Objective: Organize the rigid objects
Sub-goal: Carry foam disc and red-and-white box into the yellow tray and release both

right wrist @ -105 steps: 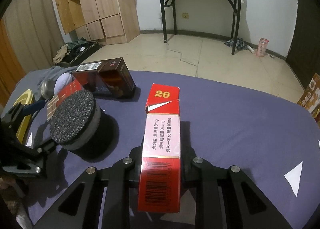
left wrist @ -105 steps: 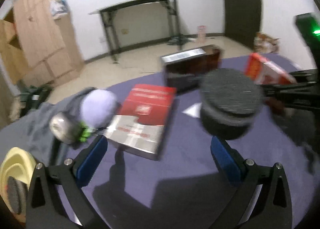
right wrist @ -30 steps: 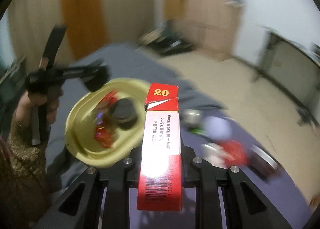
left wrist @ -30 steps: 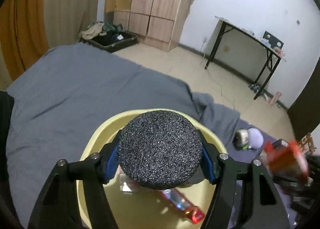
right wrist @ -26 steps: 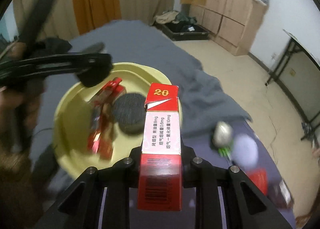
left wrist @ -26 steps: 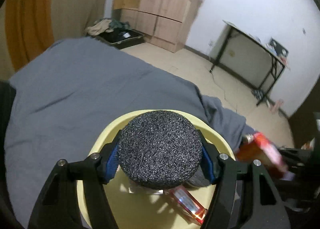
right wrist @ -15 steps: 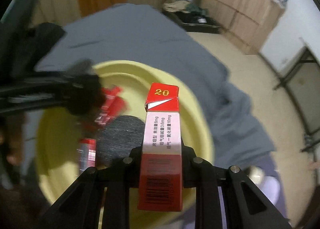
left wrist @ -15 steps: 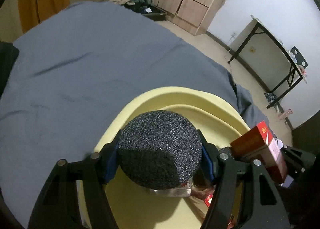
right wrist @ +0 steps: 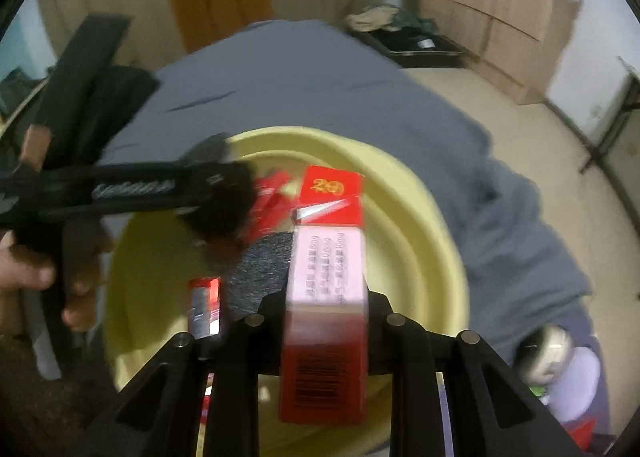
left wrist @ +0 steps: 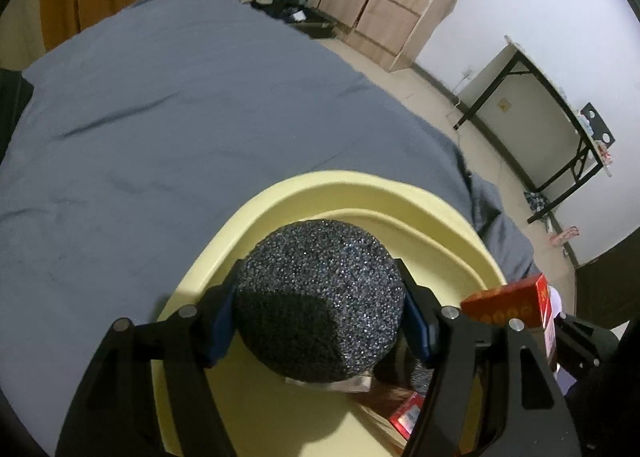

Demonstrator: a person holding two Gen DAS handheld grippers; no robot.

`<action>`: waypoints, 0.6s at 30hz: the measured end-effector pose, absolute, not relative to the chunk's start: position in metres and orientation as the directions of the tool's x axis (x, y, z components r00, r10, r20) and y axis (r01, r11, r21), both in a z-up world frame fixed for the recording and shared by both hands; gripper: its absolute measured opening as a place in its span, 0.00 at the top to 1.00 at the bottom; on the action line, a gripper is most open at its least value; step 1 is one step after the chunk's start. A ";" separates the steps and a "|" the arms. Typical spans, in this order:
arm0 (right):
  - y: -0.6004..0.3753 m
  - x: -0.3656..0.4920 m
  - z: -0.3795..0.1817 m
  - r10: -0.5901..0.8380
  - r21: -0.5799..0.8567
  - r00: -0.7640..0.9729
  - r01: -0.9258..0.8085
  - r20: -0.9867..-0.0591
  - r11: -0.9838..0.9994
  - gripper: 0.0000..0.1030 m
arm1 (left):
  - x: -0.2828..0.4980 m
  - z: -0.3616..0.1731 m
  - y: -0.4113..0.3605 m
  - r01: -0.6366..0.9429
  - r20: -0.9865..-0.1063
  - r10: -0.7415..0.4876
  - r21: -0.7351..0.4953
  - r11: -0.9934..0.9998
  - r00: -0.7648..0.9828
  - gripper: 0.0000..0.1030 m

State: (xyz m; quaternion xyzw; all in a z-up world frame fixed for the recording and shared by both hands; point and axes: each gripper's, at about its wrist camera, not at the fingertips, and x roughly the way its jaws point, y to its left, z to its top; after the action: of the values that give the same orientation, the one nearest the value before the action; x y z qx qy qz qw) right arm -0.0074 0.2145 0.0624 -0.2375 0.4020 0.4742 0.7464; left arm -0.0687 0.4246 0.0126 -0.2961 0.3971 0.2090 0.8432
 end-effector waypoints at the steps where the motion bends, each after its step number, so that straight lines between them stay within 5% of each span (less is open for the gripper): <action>1: 0.213 -0.009 0.063 0.513 -0.007 0.258 -0.898 -0.819 0.440 0.78 | -0.066 0.014 0.423 -0.581 -0.786 0.119 -0.337 0.741 0.606 0.32; 5: 0.198 -0.002 0.066 0.457 -0.127 0.395 -0.849 -0.797 0.514 0.78 | -0.061 0.013 0.416 -0.547 -0.789 0.091 -0.334 0.768 0.608 0.32; 14: 0.235 -0.010 0.019 0.399 -0.079 0.279 -0.890 -0.874 0.450 0.78 | -0.061 0.006 0.426 -0.600 -0.816 0.115 -0.313 0.736 0.567 0.31; 16: 0.236 -0.011 0.019 0.403 -0.077 0.280 -0.889 -0.872 0.451 0.60 | -0.066 0.014 0.428 -0.603 -0.796 0.131 -0.328 0.727 0.591 0.15; 17: 0.235 -0.009 0.019 0.404 -0.072 0.280 -0.885 -0.871 0.460 0.32 | -0.070 0.021 0.427 -0.601 -0.777 0.146 -0.338 0.725 0.613 0.06; 18: 0.232 -0.008 0.022 0.402 -0.062 0.276 -0.881 -0.873 0.469 0.18 | -0.072 0.028 0.424 -0.593 -0.757 0.160 -0.342 0.729 0.633 0.02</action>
State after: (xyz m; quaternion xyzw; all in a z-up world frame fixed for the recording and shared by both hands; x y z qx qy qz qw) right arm -0.0077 0.2322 0.0217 -0.2844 0.4214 0.4297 0.7463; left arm -0.0723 0.4238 0.0282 -0.2947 0.3672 0.2202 0.8543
